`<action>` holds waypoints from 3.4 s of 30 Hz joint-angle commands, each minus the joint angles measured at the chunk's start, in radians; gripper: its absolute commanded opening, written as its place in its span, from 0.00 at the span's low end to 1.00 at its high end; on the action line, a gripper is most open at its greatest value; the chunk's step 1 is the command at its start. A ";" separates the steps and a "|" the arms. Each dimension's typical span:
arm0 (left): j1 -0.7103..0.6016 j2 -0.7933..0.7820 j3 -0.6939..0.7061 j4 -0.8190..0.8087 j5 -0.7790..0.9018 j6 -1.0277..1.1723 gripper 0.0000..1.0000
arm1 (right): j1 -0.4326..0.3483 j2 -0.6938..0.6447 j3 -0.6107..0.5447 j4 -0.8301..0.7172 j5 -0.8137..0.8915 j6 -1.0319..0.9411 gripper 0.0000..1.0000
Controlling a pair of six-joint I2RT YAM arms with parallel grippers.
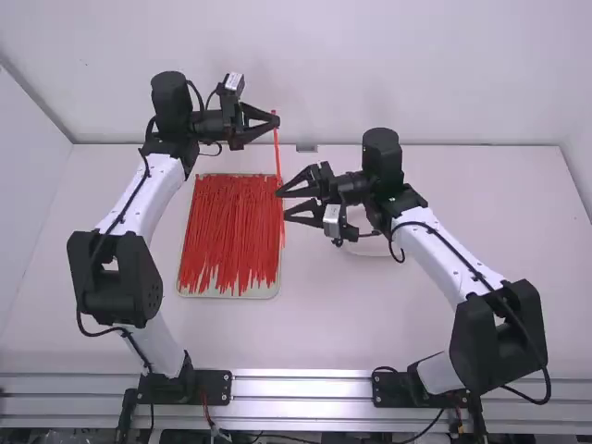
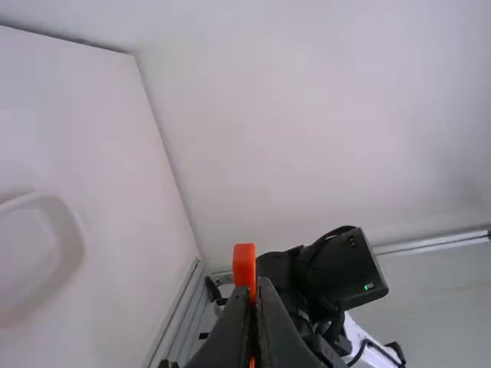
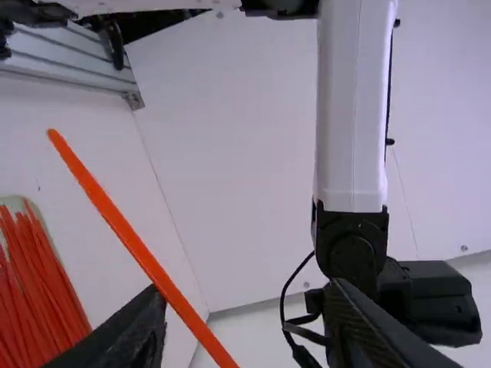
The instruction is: Fasten the cable tie
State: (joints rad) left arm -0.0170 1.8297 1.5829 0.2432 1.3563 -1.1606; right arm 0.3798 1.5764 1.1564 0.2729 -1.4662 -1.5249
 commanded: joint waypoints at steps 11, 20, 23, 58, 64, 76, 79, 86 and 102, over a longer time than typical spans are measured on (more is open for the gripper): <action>0.004 -0.006 0.017 0.001 -0.014 -0.003 0.02 | 0.000 0.006 0.027 0.000 -0.059 0.010 0.28; 0.004 -0.006 0.017 0.000 -0.014 -0.002 0.02 | 0.001 0.006 0.027 0.000 -0.060 0.010 0.13; 0.004 -0.006 0.017 0.001 -0.014 -0.002 0.02 | 0.001 0.006 0.027 0.000 -0.060 0.010 0.11; 0.004 -0.006 -0.020 -0.201 -0.014 0.984 0.02 | -0.001 0.006 0.027 0.000 0.002 0.525 0.00; 0.004 -0.006 -0.040 -0.202 -0.014 1.065 0.02 | 0.001 0.006 0.026 -0.012 0.084 0.635 0.00; 0.004 -0.006 -0.040 -0.201 -0.014 1.065 0.02 | 0.001 0.006 0.026 -0.155 0.132 0.586 0.00; 0.004 -0.006 -0.040 -0.203 -0.014 1.064 0.02 | 0.001 0.006 0.026 -0.177 0.128 0.586 0.00; 0.004 -0.006 -0.040 -0.203 -0.014 1.064 0.02 | 0.024 0.006 0.026 -0.210 0.128 0.586 0.00; 0.000 -0.006 -0.040 -0.247 -0.082 1.052 0.02 | 0.050 0.006 0.026 -0.085 0.217 0.934 0.00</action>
State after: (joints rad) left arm -0.0170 1.8297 1.5482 -0.0078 1.2911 -0.1120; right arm 0.4381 1.5764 1.1584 0.1699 -1.2896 -0.7940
